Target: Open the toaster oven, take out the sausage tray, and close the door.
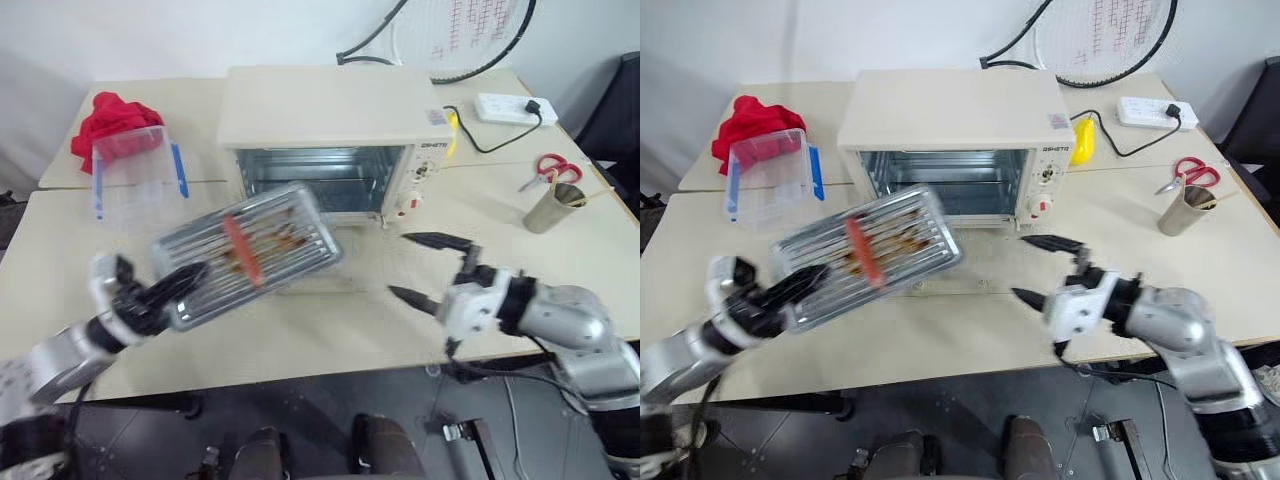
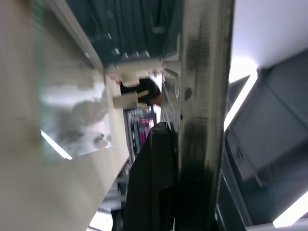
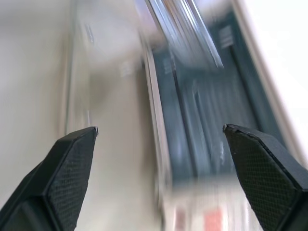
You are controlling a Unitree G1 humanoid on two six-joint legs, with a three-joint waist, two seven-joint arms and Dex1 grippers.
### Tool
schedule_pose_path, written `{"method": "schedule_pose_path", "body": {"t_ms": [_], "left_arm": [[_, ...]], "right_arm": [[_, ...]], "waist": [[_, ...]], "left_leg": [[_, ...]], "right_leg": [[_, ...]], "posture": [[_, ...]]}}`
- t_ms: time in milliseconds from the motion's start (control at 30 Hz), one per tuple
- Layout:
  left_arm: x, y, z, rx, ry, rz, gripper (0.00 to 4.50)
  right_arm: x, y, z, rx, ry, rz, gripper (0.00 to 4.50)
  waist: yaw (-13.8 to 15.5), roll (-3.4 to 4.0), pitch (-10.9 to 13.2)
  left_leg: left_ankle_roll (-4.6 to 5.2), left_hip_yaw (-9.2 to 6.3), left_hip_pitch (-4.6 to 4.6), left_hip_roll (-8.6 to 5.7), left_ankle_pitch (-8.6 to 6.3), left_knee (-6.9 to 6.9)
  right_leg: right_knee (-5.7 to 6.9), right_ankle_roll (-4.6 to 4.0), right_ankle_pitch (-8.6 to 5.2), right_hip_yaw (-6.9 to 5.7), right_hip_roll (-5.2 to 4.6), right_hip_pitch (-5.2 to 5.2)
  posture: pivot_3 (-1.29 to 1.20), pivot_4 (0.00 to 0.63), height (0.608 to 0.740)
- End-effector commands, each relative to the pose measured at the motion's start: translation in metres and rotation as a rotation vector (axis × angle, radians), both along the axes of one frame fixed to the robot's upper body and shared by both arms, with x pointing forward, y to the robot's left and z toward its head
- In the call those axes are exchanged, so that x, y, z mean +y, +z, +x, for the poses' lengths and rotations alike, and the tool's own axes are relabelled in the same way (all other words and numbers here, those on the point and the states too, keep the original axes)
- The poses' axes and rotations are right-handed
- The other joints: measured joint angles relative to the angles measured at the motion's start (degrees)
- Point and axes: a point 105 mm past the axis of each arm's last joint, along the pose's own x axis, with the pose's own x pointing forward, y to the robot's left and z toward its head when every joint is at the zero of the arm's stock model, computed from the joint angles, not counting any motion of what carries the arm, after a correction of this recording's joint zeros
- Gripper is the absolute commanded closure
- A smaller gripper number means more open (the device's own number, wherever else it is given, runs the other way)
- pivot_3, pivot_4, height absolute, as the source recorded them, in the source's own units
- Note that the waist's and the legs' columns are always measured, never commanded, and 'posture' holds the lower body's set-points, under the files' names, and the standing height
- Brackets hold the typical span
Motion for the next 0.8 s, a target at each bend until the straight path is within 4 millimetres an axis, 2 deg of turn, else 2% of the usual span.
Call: {"method": "schedule_pose_path", "body": {"t_ms": [33,167,333,467,500,600,700,800], "left_arm": [[0.011,0.006,-0.021,-0.056,0.012,-0.049,4.5],[0.03,0.002,-0.039,-0.08,0.152,-0.088,4.5],[0.046,-0.003,-0.06,-0.118,0.314,-0.132,4.5],[0.059,-0.019,-0.077,-0.094,0.5,-0.171,4.5],[0.061,-0.021,-0.076,-0.095,0.551,-0.182,4.5],[0.065,-0.024,-0.071,-0.084,0.637,-0.194,4.5],[0.069,-0.023,-0.063,-0.084,0.706,-0.211,4.5],[0.068,-0.022,-0.058,-0.08,0.723,-0.217,4.5]], "right_arm": [[-0.02,-0.003,0.003,0.092,-0.018,0.08,0.31],[-0.034,-0.024,0.007,0.229,-0.012,0.105,1.21],[-0.038,-0.043,0.015,0.409,-0.012,0.145,2.93],[-0.036,-0.054,0.025,0.563,0.021,0.219,4.32],[-0.035,-0.06,0.027,0.614,0.035,0.231,4.49],[-0.036,-0.068,0.039,0.687,0.022,0.292,4.49],[-0.03,-0.06,0.047,0.708,0.085,0.361,4.49],[-0.022,-0.06,0.052,0.745,0.115,0.36,4.49]], "waist": [[0.18,0.0,0.0],[0.43,0.0,0.0],[0.35,0.0,0.0],[0.24,0.0,-0.01],[0.25,-0.01,-0.01],[0.57,-0.02,-0.02],[0.84,-0.02,-0.03],[0.8,-0.03,-0.04]], "left_leg": [[0.0,0.0,0.02,0.01,0.0,0.01],[-0.01,-0.02,-0.01,-0.01,-0.01,0.12],[-0.01,-0.04,0.0,0.0,-0.03,0.13],[0.0,-0.01,0.01,0.0,-0.04,0.14],[0.01,0.01,0.01,-0.01,-0.06,0.14],[0.01,-0.01,0.01,0.0,-0.06,0.18],[0.01,-0.06,-0.02,-0.02,-0.06,0.27],[0.02,-0.05,-0.02,-0.04,-0.06,0.28]], "right_leg": [[0.02,0.0,0.0,0.01,0.0,0.01],[0.05,-0.01,0.0,0.13,-0.08,0.02],[0.06,-0.02,-0.01,0.18,-0.08,0.01],[0.05,-0.02,0.0,0.23,-0.1,0.02],[0.05,-0.02,0.0,0.23,-0.1,0.01],[0.05,-0.02,0.0,0.21,-0.08,0.03],[0.11,-0.02,0.0,0.21,-0.12,0.04],[0.12,-0.01,0.01,0.21,-0.12,0.04]], "posture": [[0.0,0.15,0.74],[0.0,0.15,0.74],[0.0,0.15,0.74],[0.0,0.15,0.74],[0.0,0.15,0.74],[0.0,0.15,0.74],[0.0,0.15,0.74],[0.0,0.15,0.74]]}}
